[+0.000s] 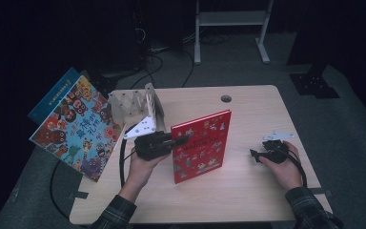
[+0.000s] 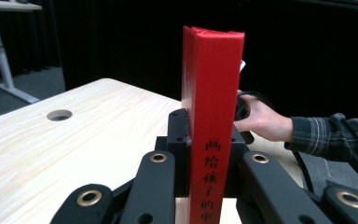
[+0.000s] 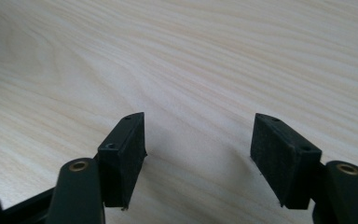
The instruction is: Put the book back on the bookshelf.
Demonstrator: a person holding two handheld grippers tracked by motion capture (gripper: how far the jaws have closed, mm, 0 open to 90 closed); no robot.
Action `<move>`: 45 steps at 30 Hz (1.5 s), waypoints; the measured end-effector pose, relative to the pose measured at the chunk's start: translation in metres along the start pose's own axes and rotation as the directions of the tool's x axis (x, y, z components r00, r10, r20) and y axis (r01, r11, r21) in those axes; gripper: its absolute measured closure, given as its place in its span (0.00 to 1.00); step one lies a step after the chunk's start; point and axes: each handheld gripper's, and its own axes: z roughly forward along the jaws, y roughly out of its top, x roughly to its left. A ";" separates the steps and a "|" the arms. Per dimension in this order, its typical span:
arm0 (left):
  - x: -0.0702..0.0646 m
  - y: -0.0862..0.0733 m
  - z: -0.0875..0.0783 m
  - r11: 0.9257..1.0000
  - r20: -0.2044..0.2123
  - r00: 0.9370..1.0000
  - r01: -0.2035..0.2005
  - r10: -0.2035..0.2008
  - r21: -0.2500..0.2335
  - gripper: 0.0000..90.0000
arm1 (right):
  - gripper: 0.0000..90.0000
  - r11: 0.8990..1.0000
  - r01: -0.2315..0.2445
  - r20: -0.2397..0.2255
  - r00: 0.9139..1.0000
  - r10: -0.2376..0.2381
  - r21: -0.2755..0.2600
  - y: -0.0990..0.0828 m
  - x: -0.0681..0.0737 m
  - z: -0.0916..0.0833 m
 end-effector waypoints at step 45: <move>0.018 0.015 -0.170 0.986 -0.298 0.951 0.030 -0.079 -0.166 0.89 | 0.14 0.998 -0.064 -0.024 0.998 0.064 -0.017 -0.004 -0.001 0.011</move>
